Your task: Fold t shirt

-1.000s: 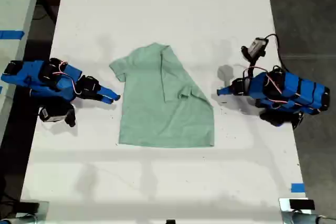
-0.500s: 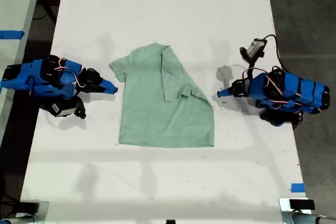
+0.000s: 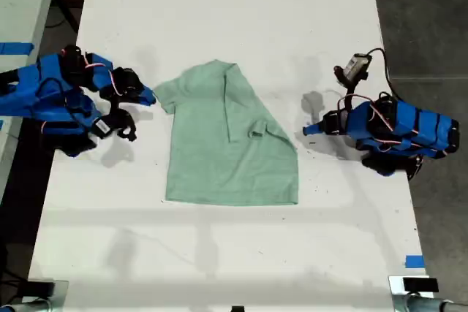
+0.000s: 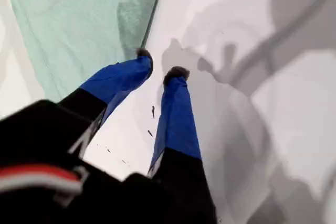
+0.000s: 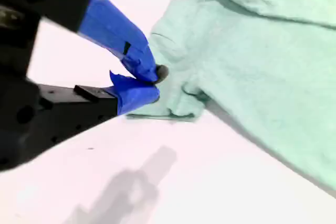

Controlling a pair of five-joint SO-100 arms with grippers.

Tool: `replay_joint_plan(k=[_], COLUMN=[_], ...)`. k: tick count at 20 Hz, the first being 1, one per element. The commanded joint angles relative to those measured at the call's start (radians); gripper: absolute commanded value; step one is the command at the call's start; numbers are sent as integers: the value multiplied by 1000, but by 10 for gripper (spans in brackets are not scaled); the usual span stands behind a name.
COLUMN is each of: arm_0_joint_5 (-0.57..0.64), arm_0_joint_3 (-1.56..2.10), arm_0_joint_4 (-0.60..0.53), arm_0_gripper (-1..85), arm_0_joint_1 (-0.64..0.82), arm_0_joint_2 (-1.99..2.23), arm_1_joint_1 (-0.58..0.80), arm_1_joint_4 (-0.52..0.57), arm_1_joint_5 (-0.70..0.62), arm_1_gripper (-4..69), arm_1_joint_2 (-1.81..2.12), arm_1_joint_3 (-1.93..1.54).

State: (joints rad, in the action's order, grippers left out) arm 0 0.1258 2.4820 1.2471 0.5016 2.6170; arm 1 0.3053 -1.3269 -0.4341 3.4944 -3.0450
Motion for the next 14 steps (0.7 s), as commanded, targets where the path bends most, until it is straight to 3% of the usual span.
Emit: replay_joint_plan(k=[1, 3, 6, 14], arm_0_joint_5=[239, 324, 377, 333], arm_0_joint_3=[-230, -227, -225, -190], arm_0_joint_4=[-8, -46, -95, -207], arm_0_gripper=[142, 178, 184, 170], arm_0_joint_1=[232, 350, 402, 337], arm_0_joint_2=[-305, -405, -575, -744], arm_1_joint_1=[-8, -8, -6, -9], arm_1_joint_4=[-2, -2, -2, -2], arm_1_joint_5=[8, 5, 3, 5], arm_1_gripper=[78, 78, 78, 77], arm_1_joint_2=[11, 11, 11, 11], arm_1_joint_3=[-66, -66, -66, -66])
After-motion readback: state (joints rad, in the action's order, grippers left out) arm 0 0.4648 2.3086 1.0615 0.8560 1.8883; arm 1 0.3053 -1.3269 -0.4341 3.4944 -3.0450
